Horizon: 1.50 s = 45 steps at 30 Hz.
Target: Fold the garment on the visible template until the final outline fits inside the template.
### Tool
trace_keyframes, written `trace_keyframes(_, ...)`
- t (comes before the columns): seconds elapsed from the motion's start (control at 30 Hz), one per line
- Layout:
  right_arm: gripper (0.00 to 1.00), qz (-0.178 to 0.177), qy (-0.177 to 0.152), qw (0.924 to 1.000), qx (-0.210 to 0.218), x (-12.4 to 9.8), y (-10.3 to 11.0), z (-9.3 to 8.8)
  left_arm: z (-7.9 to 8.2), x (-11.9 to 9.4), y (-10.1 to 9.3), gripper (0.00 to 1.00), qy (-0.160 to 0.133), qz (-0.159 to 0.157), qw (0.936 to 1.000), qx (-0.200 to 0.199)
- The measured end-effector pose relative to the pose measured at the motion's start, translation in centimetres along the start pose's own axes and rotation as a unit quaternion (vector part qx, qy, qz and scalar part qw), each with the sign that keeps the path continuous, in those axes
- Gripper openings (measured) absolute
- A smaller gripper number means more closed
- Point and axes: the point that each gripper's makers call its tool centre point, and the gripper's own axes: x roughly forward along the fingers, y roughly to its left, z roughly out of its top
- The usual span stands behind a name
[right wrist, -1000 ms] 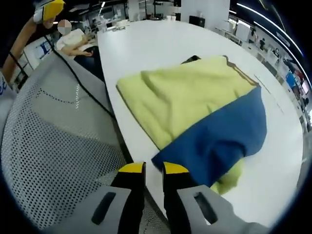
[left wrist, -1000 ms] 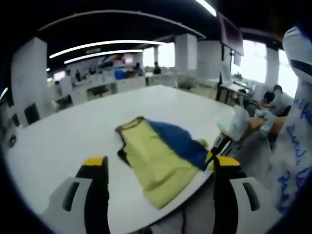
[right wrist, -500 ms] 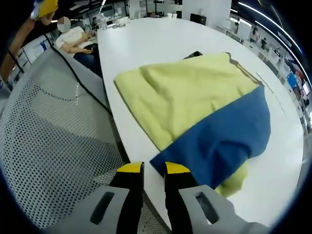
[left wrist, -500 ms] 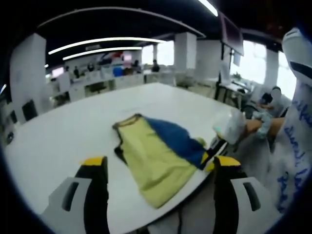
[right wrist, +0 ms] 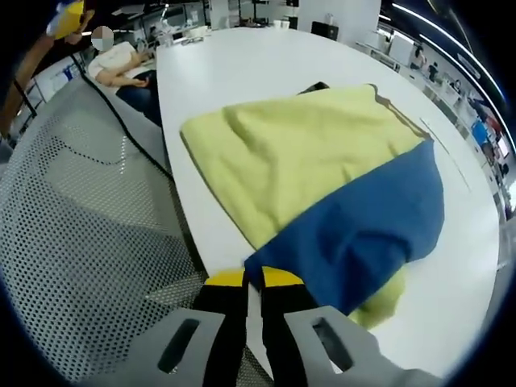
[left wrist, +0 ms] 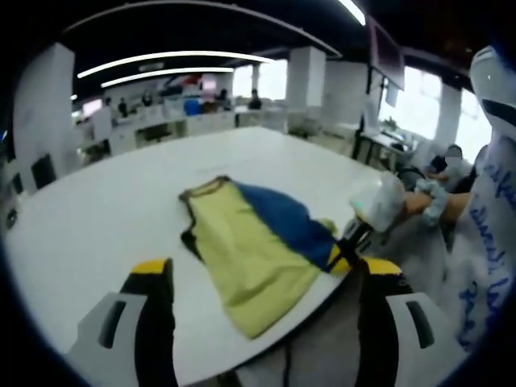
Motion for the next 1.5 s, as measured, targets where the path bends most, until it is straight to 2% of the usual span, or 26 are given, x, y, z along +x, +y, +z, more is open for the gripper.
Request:
trace_keyframes(0.3,0.03,-0.001,0.005,1.0000,0.001,0.0,0.1,0.0,0.8,-0.2,-0.4,0.95,0.001,-0.007,1.0000,0.002)
trace_keyframes(0.43,0.02,-0.001,-0.008,1.0000,0.005,-0.4,0.2,-0.1,0.9,-0.4,-0.2,0.94,0.003,-0.004,1.0000,0.005)
trace_keyframes(0.6,0.02,-0.006,-0.067,0.9962,0.055,-2.3,-0.7,1.4,1.0,-0.6,0.0,0.94,0.004,0.004,1.0000,0.005)
trace_keyframes(0.73,0.02,-0.009,-0.123,0.9869,0.105,-4.5,-2.1,2.7,0.9,-0.5,0.2,0.93,0.009,0.009,0.9999,-0.003)
trace_keyframes(0.77,0.02,-0.010,-0.126,0.9860,0.108,-4.7,-2.2,2.8,0.9,-0.4,0.1,0.93,0.008,0.009,0.9999,-0.004)
trace_keyframes(1.0,0.02,-0.050,-0.143,0.9814,0.118,-7.3,-5.4,2.3,1.2,-0.2,-0.5,0.95,0.010,0.002,0.9999,0.005)
trace_keyframes(1.17,0.02,-0.072,-0.169,0.9735,0.136,-9.1,-7.3,1.8,1.8,-0.2,-0.8,0.98,0.008,-0.001,0.9998,0.019)
trace_keyframes(1.3,0.02,-0.098,-0.174,0.9692,0.144,-10.5,-9.0,0.8,1.9,-0.1,-1.6,0.99,0.010,-0.010,0.9996,0.025)
trace_keyframes(1.5,0.02,-0.131,-0.169,0.9661,0.145,-12.3,-11.1,-1.1,2.0,-0.1,-1.9,0.99,0.011,-0.007,0.9995,0.029)
